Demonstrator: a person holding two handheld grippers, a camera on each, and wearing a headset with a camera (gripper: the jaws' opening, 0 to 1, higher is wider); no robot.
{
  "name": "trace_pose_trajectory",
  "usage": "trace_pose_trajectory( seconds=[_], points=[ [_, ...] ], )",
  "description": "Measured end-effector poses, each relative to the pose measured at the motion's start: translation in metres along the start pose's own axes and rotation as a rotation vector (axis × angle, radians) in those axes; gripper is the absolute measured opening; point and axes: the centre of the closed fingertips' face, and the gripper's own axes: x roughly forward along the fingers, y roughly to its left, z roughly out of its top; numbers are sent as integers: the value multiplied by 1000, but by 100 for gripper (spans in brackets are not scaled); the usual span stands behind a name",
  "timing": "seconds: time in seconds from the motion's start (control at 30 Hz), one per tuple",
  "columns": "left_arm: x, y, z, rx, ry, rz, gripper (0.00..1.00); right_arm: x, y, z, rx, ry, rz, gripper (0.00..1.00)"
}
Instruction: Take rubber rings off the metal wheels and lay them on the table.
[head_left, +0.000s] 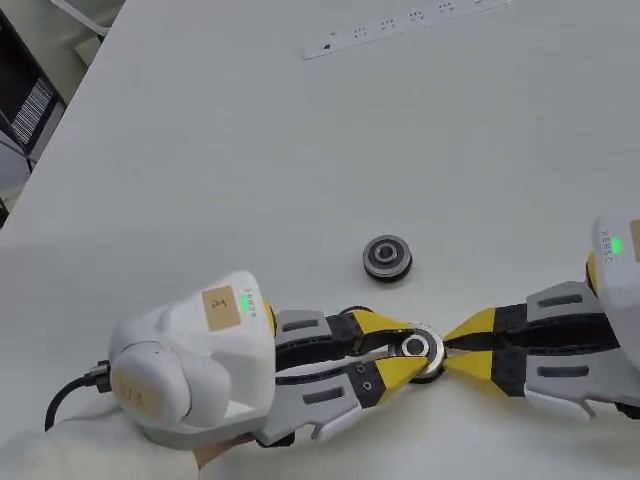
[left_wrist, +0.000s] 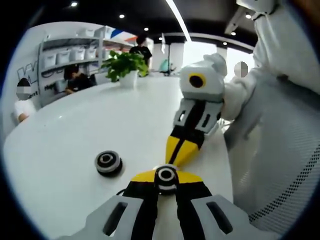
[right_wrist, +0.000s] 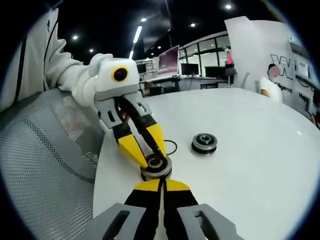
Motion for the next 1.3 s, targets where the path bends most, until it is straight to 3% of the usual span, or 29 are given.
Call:
trace_pose_trajectory(
  seconds=[0.03,0.1,0.27,0.33,0.43,0.47,0.53,0.6,0.7,1.0,1.3],
  points=[
    [0,0,0,5,1,2,12,1,7,1,11,6,42,0],
    [0,0,0,7,1,3,12,0,5,1,55,15,46,0],
    [0,0,0,13,-1,3,12,-1,2,0,303,1,85,0],
    [0,0,0,15,-1,4,12,-1,-1,0,314,10,79,0],
    [0,0,0,27,-3,4,12,0,-2,1,398,-4,49,0],
    [0,0,0,32,-5,2,12,-1,-3,1,504,-19,54,0],
    [0,-1,0,39,-12,3,12,-3,-7,5,649,-69,83,0],
    [0,-1,0,46,-17,4,12,-5,-12,11,758,-141,98,0],
    [0,-1,0,53,-17,5,12,-8,-4,14,842,-177,163,0],
    [0,-2,0,72,-17,8,12,-9,1,16,867,-186,184,0],
    [0,-1,1,69,-18,9,12,-9,7,22,844,-196,210,0]
  ],
)
